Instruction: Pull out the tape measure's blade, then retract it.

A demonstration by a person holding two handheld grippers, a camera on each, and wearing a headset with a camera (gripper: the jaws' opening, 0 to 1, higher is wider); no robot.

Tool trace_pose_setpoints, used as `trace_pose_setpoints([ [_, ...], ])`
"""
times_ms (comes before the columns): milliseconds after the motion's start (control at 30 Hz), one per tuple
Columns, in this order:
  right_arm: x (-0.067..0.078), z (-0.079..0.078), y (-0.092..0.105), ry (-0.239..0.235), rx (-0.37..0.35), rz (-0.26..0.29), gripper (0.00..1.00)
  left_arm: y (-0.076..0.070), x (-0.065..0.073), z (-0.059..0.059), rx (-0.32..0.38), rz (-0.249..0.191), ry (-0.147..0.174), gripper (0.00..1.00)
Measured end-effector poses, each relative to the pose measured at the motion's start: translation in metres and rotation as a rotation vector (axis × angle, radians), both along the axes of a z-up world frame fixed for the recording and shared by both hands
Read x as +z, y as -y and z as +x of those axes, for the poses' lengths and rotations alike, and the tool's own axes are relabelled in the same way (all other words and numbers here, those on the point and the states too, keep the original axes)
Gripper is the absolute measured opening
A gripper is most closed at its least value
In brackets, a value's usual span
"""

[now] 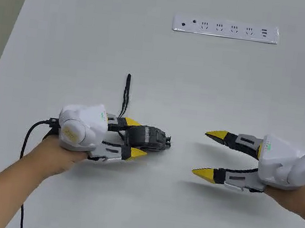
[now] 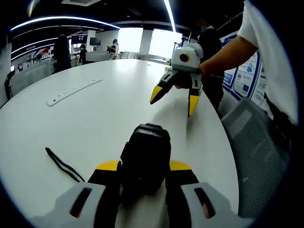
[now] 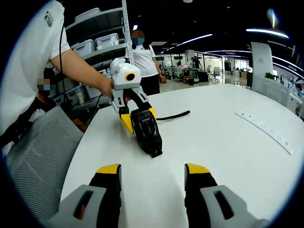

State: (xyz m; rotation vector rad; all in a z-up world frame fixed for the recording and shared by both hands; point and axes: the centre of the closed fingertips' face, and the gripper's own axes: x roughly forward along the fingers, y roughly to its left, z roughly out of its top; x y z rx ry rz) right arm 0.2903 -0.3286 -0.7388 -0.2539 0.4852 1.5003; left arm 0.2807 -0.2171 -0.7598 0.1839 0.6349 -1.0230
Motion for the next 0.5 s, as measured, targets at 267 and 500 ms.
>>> trace_pose_setpoints([
  [267,-0.002,0.001,-0.007,-0.008,0.012,0.012,0.51,0.0,0.0,0.0,-0.044,0.026,0.03,0.3],
  [500,-0.006,0.0,-0.017,-0.01,0.028,0.018,0.5,0.001,-0.002,-0.003,-0.111,0.067,0.032,0.29],
])
